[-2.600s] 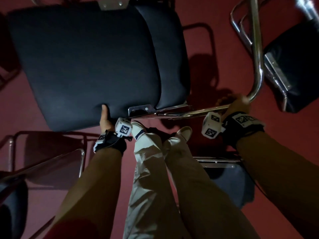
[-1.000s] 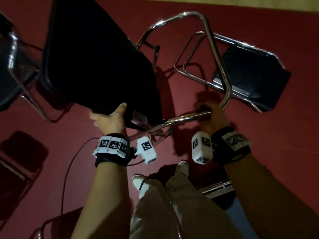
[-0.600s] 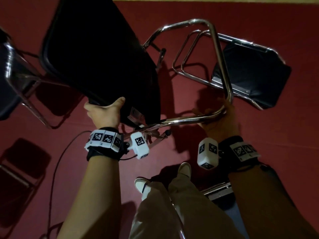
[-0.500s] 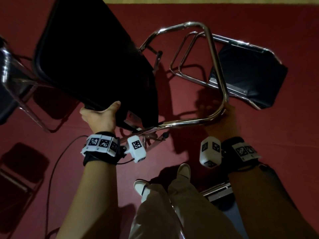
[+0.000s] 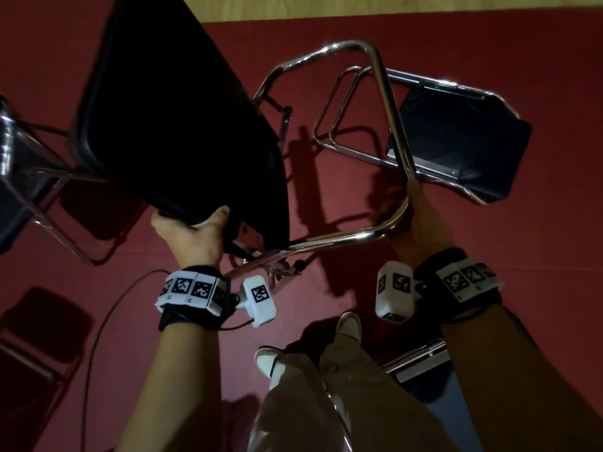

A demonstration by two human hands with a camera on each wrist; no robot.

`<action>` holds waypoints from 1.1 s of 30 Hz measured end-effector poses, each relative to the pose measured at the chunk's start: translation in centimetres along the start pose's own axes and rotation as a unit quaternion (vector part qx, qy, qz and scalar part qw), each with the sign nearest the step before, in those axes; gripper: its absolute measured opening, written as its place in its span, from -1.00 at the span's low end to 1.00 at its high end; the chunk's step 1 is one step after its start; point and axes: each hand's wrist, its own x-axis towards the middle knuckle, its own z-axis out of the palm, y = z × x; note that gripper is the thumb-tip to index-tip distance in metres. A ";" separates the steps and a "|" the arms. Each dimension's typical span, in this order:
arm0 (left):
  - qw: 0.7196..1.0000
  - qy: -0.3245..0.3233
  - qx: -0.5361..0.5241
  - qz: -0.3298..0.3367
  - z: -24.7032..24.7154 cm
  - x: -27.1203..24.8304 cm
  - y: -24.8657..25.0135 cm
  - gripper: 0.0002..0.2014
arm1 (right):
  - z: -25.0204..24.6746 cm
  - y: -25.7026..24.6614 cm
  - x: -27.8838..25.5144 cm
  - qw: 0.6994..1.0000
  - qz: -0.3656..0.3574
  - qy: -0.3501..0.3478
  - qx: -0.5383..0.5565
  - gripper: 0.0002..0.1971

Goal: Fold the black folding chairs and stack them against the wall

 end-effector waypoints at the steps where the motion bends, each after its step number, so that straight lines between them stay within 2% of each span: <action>1: 1.000 0.004 0.006 0.009 0.2 -0.3 0.1 -0.04 | 0.2 -0.2 -0.5 1.000 -0.001 -0.009 -0.010 -0.64; 9: 0.997 0.014 0.065 0.038 0.2 -2.2 0.7 0.04 | 2.5 -1.9 -4.6 0.991 0.013 -0.090 -0.102 -0.77; 12: 0.996 0.004 0.082 0.046 -0.5 -2.7 0.7 0.03 | 2.6 -1.9 -5.5 0.975 0.011 -0.098 -0.198 -0.77; 14: 0.994 -0.005 0.094 0.056 -1.2 -2.6 0.9 0.04 | 2.9 -1.7 -5.9 0.968 0.007 -0.116 -0.224 -0.78; 19: 0.986 -0.016 0.141 0.083 -2.2 -4.7 1.7 -0.10 | 6.1 -1.1 -7.0 0.936 0.023 -0.216 -0.277 -0.76; 22: 0.984 -0.018 0.155 0.087 -2.5 -5.8 1.9 -0.08 | 7.7 -1.1 -7.4 0.938 0.002 -0.207 -0.278 -0.59; 25: 0.982 -0.031 0.165 0.087 -2.7 -6.4 2.1 -0.03 | 8.0 -1.9 -7.0 0.947 0.020 -0.188 -0.261 -0.45; 28: 0.980 -0.047 0.180 0.071 -3.1 -6.7 2.8 0.04 | 8.5 -2.2 -7.0 0.955 0.028 -0.173 -0.241 -0.69; 30: 0.971 -0.087 0.215 0.060 -3.7 -6.5 3.9 0.21 | 8.8 -2.2 -6.8 0.955 0.040 -0.174 -0.238 -0.82; 32: 0.957 -0.131 0.253 0.049 -4.1 -6.3 5.0 0.33 | 8.9 -2.4 -6.7 0.956 0.053 -0.175 -0.229 -0.79; 33: 0.953 -0.149 0.261 0.043 -4.3 -6.3 5.4 0.35 | 8.9 -2.5 -6.7 0.959 0.058 -0.172 -0.220 -0.70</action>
